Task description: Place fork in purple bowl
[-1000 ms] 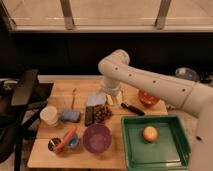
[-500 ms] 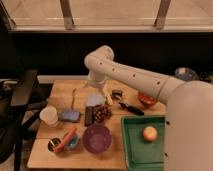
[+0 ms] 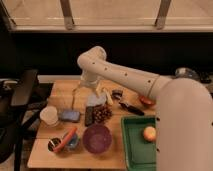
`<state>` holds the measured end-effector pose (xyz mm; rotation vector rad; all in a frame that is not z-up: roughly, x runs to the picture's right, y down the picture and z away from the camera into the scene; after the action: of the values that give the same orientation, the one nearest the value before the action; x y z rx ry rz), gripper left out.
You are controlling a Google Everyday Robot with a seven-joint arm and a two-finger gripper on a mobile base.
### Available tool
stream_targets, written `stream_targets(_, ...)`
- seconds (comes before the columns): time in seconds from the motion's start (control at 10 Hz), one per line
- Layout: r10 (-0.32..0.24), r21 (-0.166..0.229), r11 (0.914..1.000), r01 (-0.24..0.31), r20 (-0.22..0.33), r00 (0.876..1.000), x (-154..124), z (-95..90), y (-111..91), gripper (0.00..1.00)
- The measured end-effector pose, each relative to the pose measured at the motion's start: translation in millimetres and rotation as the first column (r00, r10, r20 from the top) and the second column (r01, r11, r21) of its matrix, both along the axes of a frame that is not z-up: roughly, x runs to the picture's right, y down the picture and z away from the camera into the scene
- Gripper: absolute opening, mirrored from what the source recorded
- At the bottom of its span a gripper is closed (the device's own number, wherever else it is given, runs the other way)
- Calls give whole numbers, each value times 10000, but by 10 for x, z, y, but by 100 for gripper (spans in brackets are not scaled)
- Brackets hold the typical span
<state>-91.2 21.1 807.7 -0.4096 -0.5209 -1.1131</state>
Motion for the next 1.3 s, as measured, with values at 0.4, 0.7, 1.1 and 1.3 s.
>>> stream_targets(0.4, 104, 135, 9999, -107, 193, 9998, -46, 51, -22, 78)
stream_targets(0.7, 321, 573, 9976, -390, 1160, 9927, -399, 301, -112, 78)
stream_targets(1.1, -107, 958, 9953, -105, 2180, 9759, -961, 563, -243, 78)
stream_targets(1.3, -541, 937, 9951, 325, 2383, 9697, -1135, 705, -247, 78)
